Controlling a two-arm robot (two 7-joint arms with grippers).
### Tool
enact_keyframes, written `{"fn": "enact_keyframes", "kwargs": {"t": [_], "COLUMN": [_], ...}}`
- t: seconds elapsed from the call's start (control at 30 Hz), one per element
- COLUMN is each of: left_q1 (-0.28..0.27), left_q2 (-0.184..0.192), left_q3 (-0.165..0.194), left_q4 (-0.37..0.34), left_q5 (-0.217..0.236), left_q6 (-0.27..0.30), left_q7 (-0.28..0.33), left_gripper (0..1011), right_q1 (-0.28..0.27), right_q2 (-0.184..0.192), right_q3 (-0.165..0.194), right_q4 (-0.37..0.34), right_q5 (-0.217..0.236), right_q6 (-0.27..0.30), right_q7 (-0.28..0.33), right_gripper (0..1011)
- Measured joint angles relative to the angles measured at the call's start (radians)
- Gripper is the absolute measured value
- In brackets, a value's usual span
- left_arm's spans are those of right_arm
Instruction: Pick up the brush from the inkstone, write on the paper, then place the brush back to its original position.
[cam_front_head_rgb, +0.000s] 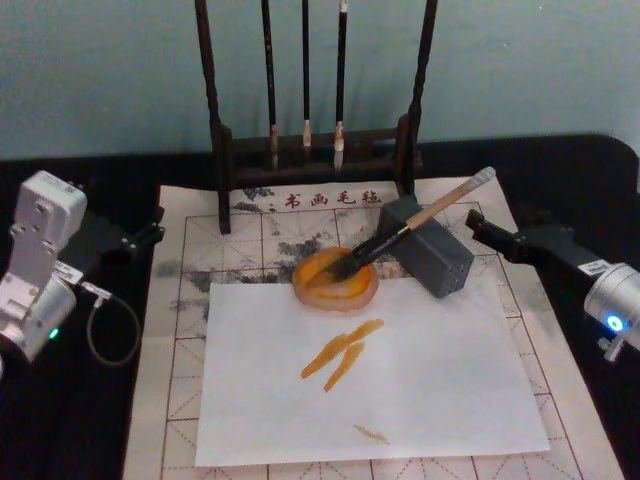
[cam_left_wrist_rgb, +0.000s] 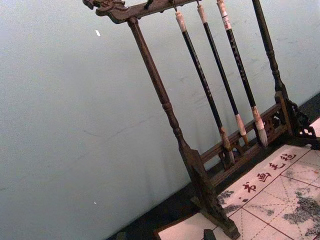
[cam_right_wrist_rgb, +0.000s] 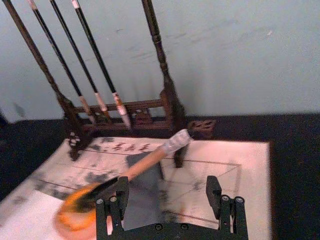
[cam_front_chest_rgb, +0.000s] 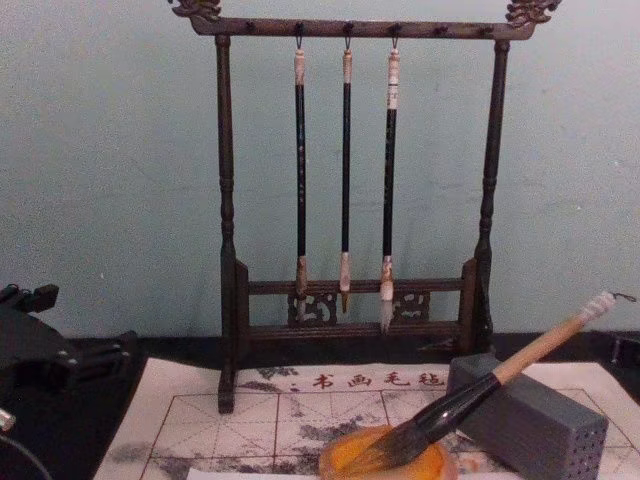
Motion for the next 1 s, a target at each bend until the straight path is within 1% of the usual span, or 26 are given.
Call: {"fn": "enact_keyframes", "kwargs": {"t": [0.03, 0.13, 0.23, 0.37, 0.4, 0.47, 0.53, 0.87, 1.0], "left_q1": [0.0, 0.0, 0.0, 0.0, 0.0, 0.0, 0.0, 0.0, 0.0], "left_q2": [0.0, 0.0, 0.0, 0.0, 0.0, 0.0, 0.0, 0.0, 0.0], "left_q3": [0.0, 0.0, 0.0, 0.0, 0.0, 0.0, 0.0, 0.0, 0.0], "left_q4": [0.0, 0.0, 0.0, 0.0, 0.0, 0.0, 0.0, 0.0, 0.0], "left_q5": [0.0, 0.0, 0.0, 0.0, 0.0, 0.0, 0.0, 0.0, 0.0], "left_q6": [0.0, 0.0, 0.0, 0.0, 0.0, 0.0, 0.0, 0.0, 0.0], "left_q7": [0.0, 0.0, 0.0, 0.0, 0.0, 0.0, 0.0, 0.0, 0.0], "left_gripper": [1001, 1001, 1001, 1001, 1001, 1001, 1001, 1001, 1001], "right_q1": [0.002, 0.011, 0.028, 0.046, 0.056, 0.064, 0.08, 0.115, 0.123], "right_q2": [-0.009, -0.023, -0.044, -0.062, -0.072, -0.081, -0.099, -0.143, -0.151], "right_q3": [0.004, 0.009, 0.014, 0.019, 0.022, 0.025, 0.027, 0.021, 0.019], "right_q4": [0.0, 0.007, 0.025, 0.046, 0.057, 0.069, 0.09, 0.15, 0.163], "right_q5": [0.027, 0.072, 0.141, 0.188, 0.213, 0.236, 0.271, 0.332, 0.346], "right_q6": [0.024, 0.063, 0.116, 0.149, 0.165, 0.179, 0.196, 0.188, 0.182], "right_q7": [0.012, 0.022, 0.025, 0.024, 0.022, 0.02, 0.013, -0.003, -0.006], "right_gripper": [1000, 1000, 1000, 1000, 1000, 1000, 1000, 1000, 1000]}}
